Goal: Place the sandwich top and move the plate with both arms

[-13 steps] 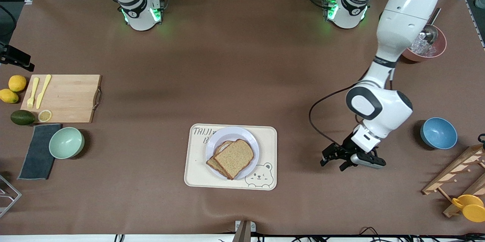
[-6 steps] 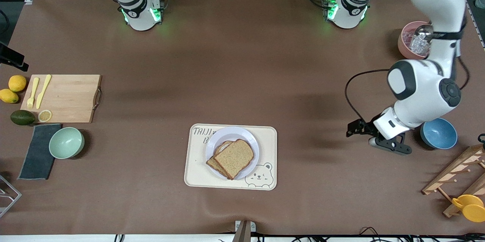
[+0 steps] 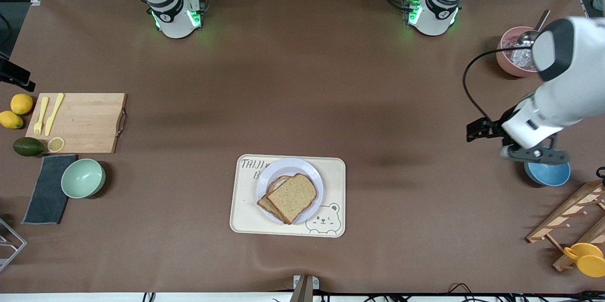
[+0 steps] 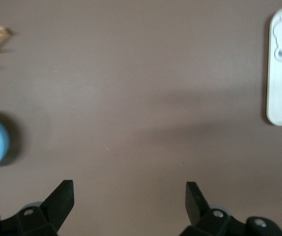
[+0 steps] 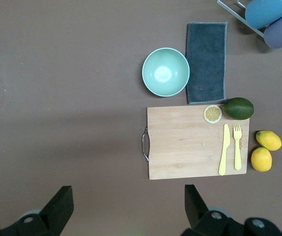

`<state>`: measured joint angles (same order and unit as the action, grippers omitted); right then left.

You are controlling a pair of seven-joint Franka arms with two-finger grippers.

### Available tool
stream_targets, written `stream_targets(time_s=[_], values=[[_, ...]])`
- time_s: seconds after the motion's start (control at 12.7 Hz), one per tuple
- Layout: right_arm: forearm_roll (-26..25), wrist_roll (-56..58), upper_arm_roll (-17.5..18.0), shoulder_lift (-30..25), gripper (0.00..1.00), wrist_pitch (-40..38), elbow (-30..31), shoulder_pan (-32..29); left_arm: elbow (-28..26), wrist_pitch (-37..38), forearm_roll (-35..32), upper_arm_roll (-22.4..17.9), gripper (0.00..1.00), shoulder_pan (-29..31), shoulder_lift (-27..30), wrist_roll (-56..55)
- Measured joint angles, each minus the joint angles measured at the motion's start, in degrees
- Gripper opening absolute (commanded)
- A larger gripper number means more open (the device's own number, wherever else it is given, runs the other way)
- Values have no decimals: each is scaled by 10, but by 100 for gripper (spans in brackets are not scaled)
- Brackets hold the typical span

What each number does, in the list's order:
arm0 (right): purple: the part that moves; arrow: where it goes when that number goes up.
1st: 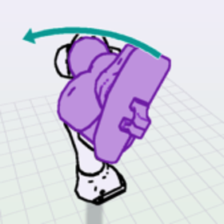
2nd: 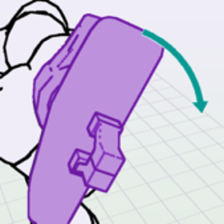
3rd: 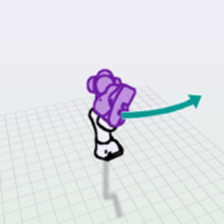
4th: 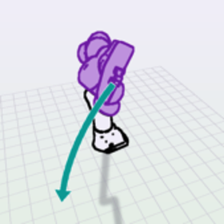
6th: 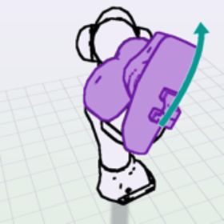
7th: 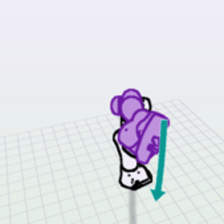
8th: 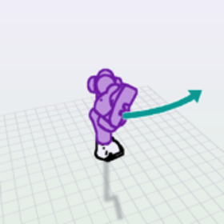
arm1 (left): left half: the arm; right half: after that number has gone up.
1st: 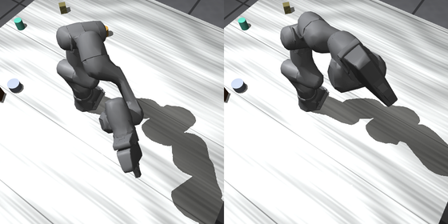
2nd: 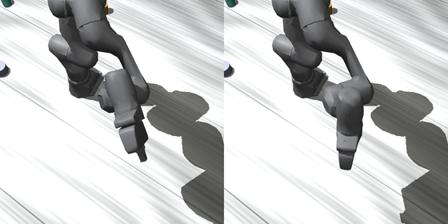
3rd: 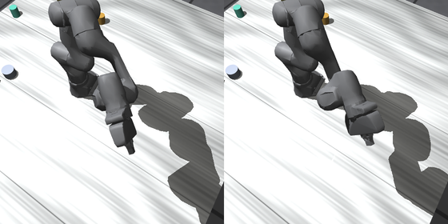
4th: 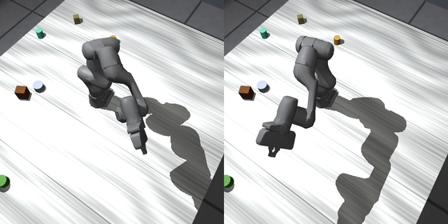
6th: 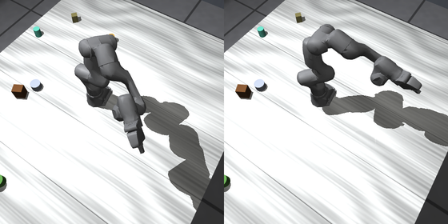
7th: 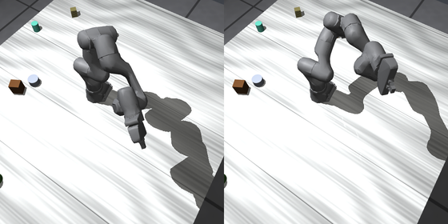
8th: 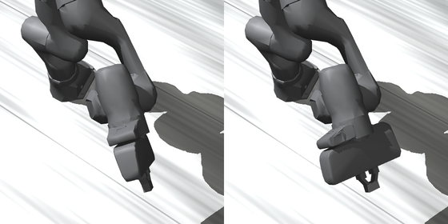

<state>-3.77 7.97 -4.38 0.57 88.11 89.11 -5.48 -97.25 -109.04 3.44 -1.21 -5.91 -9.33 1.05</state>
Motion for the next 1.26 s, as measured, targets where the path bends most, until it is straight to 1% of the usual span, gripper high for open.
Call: stream_targets(time_s=[0.32,0.47,0.71,0.95,1.11,1.26], values=[[0,0,0,1,100,0,0,0,0,46,-1,2,100,-2,62,-77],[0,0,1,1,100,0,0,0,-7,65,-1,4,100,-5,93,-77],[0,0,2,3,100,0,0,1,-27,86,-2,21,100,-5,129,-28],[0,0,3,8,100,0,0,2,-18,112,-7,54,100,6,136,-27],[0,0,3,9,100,0,0,2,-2,150,-30,59,100,6,136,-28],[0,0,3,9,100,0,0,2,10,167,-37,59,100,6,136,-28]])
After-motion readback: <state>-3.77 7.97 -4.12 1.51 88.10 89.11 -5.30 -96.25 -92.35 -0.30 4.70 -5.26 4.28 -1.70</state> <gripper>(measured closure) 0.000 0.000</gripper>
